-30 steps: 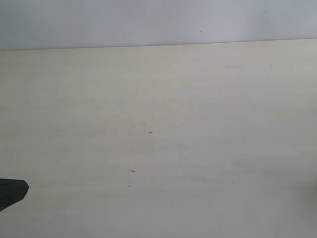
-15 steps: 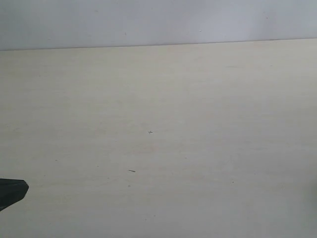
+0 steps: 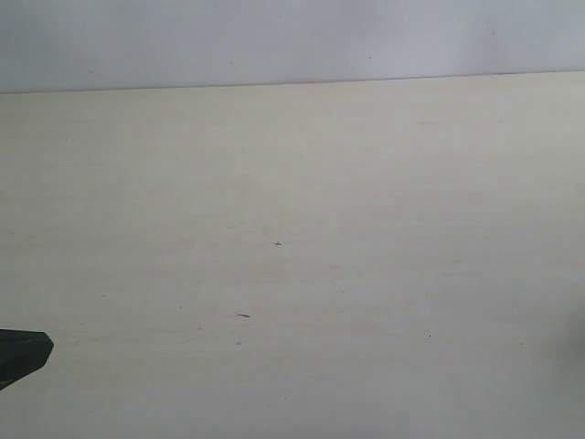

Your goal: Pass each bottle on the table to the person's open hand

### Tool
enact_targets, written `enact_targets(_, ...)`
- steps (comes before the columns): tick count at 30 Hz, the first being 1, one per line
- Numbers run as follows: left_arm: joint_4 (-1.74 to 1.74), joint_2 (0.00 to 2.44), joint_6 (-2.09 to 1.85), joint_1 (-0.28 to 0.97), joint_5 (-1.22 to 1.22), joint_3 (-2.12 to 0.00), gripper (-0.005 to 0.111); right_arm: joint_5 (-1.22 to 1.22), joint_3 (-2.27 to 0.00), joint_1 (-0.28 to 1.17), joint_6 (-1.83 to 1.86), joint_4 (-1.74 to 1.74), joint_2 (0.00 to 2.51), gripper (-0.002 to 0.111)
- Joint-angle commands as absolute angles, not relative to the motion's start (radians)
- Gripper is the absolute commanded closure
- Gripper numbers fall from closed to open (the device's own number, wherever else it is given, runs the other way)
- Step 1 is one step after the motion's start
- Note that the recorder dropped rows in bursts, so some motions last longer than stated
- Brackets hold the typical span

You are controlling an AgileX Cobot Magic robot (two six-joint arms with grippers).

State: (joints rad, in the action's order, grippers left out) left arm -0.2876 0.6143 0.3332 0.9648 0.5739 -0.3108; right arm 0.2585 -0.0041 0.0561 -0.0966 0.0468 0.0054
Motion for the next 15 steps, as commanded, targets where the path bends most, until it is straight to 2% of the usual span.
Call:
enact_targets(1,-0.288,0.606,0.337,0.962,0.568,-0.306,0.107,0.244,0.000,0.050,-0.099,0.045,0.000,0.108)
enact_targets(15,-0.290,0.606,0.337,0.962,0.569,-0.306,0.107,0.244,0.000,0.050,-0.099,0.037,0.000,0.108)
